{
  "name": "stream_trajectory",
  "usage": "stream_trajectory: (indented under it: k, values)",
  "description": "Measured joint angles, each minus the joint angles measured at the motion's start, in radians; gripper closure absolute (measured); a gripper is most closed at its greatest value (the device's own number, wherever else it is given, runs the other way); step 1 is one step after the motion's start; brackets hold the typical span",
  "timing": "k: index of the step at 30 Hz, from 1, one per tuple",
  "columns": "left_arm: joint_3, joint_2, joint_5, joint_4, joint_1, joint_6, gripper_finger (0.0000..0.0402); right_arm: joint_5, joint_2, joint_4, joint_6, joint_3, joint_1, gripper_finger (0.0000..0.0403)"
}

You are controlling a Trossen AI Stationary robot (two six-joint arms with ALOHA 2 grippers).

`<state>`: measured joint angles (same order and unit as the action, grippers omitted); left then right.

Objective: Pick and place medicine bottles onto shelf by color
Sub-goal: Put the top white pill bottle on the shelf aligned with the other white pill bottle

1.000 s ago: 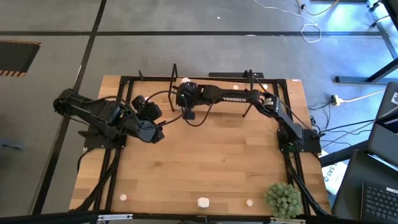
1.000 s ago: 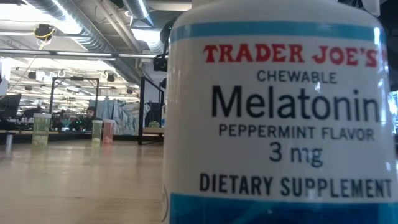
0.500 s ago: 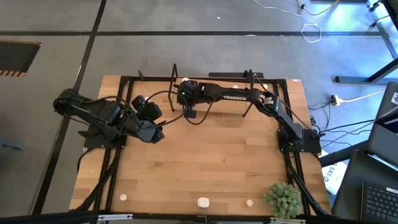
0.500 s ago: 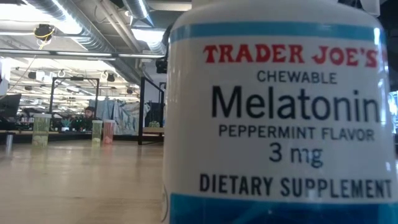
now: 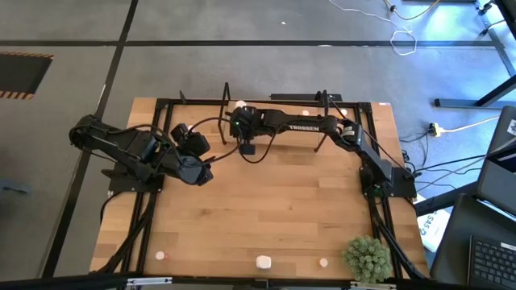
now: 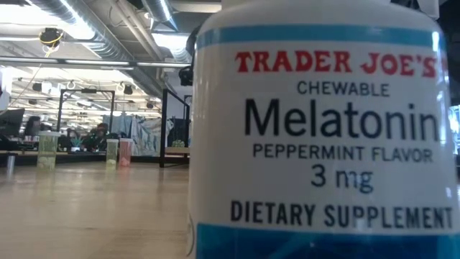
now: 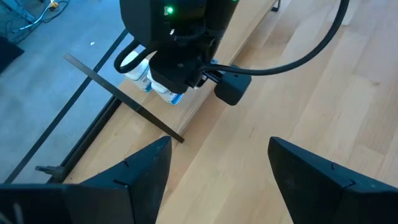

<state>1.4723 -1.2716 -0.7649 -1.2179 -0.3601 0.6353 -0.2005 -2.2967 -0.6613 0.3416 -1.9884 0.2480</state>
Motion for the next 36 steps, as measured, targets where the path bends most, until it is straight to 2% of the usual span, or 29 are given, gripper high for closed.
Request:
stream_trajectory:
  k: [14,29,36]
  values:
    - [0.0,0.0,0.0,0.0,0.0,0.0,0.0139,0.012,0.0,0.076,0.044,0.0,0.018,0.0397]
    - [0.0,0.0,0.0,0.0,0.0,0.0,0.0139,0.011,-0.001,-0.014,-0.019,0.0,0.002,0.0399]
    - [0.0,0.0,0.0,0.0,0.0,0.0,0.0139,0.01,-0.001,0.012,-0.021,0.0,0.012,0.04]
